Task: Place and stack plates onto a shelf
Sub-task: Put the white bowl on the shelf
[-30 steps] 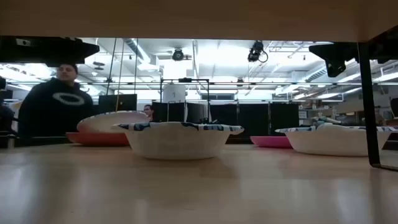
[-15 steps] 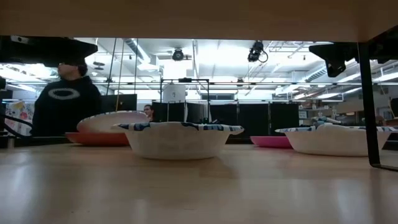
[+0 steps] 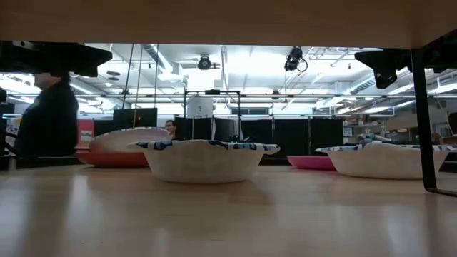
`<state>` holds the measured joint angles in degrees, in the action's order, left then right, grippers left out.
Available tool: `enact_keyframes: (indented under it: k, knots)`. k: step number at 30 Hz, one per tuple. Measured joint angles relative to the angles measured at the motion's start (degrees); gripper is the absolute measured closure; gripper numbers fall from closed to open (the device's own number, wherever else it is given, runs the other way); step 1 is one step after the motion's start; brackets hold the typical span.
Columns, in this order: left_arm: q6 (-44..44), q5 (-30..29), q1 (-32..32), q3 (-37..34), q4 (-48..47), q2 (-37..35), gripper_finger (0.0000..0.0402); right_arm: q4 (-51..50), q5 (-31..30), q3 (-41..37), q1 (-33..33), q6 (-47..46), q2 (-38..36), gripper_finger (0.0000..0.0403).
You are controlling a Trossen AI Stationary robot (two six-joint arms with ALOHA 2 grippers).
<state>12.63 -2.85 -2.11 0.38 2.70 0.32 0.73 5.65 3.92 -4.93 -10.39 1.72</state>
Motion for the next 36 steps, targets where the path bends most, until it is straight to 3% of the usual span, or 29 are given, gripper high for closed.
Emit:
enact_keyframes:
  k: [28,36]
  knots:
    - [0.00,0.00,0.00,0.00,0.22,0.00,0.0365,1.23,-0.02,0.00,0.00,0.00,-0.02,0.0216]
    - [0.00,0.00,0.00,0.00,0.24,0.00,0.0365,1.31,-0.07,0.01,0.00,-4.70,-0.02,0.0216]
